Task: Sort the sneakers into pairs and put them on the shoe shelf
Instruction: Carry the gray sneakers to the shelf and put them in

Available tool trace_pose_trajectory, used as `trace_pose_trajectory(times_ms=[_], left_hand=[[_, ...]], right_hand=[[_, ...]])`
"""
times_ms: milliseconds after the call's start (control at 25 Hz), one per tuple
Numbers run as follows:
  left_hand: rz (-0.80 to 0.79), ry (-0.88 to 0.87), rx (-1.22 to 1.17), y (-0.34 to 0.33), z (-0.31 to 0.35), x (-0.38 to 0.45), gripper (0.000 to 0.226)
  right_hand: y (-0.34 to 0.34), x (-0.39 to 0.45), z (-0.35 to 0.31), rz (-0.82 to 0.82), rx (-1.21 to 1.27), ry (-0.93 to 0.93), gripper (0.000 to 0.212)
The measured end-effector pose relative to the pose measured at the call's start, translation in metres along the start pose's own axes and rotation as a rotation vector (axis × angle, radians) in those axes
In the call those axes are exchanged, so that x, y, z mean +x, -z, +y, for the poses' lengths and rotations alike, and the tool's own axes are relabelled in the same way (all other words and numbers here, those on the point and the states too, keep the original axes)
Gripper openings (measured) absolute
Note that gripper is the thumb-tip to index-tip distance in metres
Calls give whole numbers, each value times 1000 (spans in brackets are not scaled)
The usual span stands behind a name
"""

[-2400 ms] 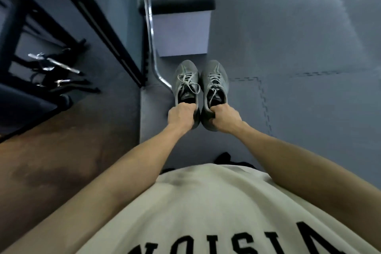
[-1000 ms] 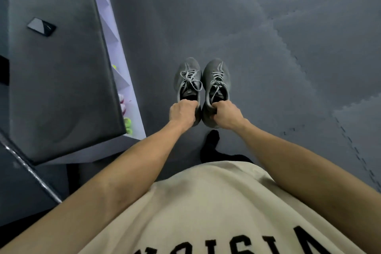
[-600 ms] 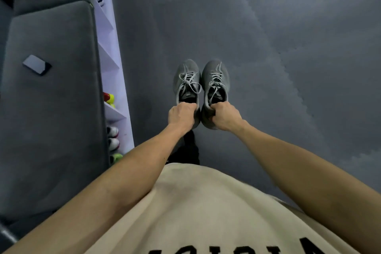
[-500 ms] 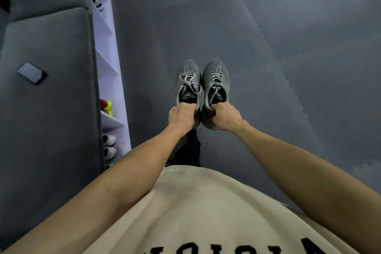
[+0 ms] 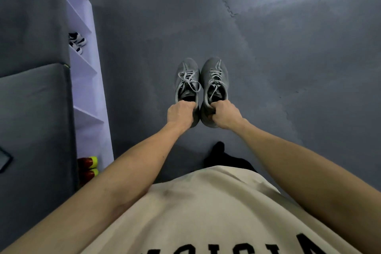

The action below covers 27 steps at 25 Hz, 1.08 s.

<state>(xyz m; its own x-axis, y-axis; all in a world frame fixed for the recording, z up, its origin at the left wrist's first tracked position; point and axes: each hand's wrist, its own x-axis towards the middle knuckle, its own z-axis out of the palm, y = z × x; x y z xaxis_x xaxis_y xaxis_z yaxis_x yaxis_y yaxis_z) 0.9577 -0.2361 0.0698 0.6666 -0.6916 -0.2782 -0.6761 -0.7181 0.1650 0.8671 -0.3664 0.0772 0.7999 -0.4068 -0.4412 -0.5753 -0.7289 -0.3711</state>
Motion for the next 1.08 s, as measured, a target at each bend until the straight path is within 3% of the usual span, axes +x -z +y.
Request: trace_pose_trajectory(times_ms=[320, 560, 840, 1080], left_hand=[[12, 105, -41, 64, 4, 212, 15], [56, 230, -112, 116, -10, 328, 21], [155, 433, -166, 145, -103, 425, 16], [152, 680, -231, 173, -214, 470, 15]], right_hand=[[120, 209, 21, 2, -82, 95, 15], [206, 337, -4, -42, -214, 232, 15], [233, 483, -91, -117, -307, 424, 16], [226, 584, -210, -246, -386, 593, 17]])
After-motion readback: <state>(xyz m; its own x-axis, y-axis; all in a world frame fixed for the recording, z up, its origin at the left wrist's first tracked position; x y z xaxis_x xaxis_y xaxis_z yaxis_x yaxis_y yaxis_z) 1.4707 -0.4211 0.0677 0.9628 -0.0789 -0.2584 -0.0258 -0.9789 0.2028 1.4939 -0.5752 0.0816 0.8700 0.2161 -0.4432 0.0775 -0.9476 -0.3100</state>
